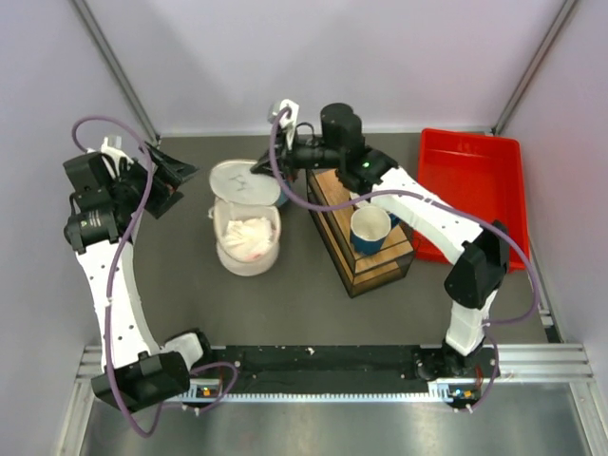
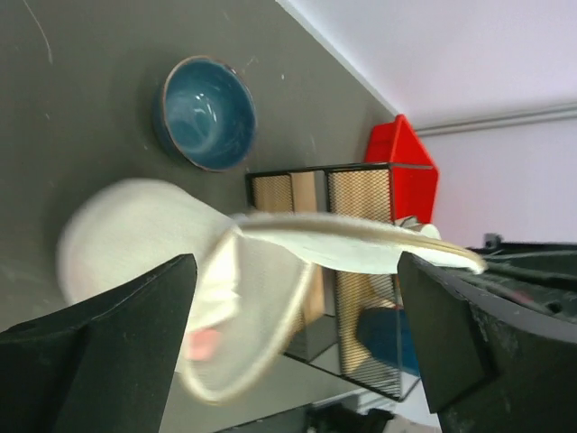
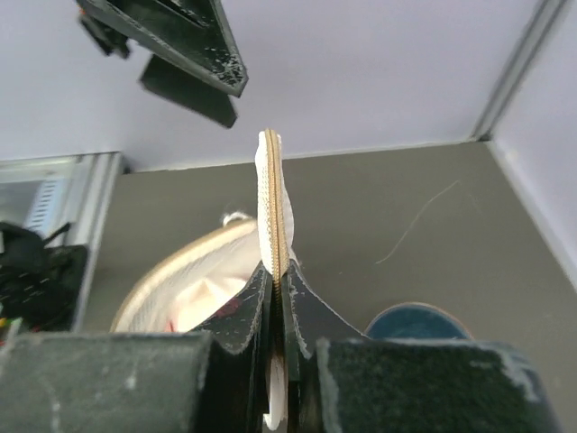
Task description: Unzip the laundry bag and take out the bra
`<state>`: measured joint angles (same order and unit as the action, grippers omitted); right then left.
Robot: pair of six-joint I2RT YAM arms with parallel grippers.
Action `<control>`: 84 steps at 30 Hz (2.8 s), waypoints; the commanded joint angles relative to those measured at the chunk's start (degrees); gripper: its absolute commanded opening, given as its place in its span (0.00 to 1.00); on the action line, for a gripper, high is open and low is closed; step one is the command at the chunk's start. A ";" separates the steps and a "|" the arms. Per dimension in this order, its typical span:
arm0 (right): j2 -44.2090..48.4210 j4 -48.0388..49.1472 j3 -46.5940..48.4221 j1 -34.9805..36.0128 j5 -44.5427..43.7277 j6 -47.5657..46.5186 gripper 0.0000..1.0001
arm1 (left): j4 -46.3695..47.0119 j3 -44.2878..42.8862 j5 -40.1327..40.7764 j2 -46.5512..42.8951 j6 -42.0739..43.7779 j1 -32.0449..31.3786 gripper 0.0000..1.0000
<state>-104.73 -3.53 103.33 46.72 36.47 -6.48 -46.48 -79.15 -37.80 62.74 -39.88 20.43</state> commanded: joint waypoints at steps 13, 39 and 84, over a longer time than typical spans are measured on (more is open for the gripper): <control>-5.31 -4.03 12.60 -7.78 35.42 18.60 0.00 | 69.43 23.09 -38.21 -10.71 -0.74 -0.81 0.99; -6.72 2.92 11.46 -7.70 34.30 27.84 0.00 | 22.32 9.73 -23.31 -2.71 33.55 -18.58 0.00; -1.69 -6.49 -15.27 12.78 -16.52 14.56 0.36 | 17.83 31.78 10.99 -16.94 12.72 -14.19 0.00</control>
<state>-103.81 -11.03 83.50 57.82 18.15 6.50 -30.63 -47.57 -28.97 49.47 -24.51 4.49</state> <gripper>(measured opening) 0.369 0.047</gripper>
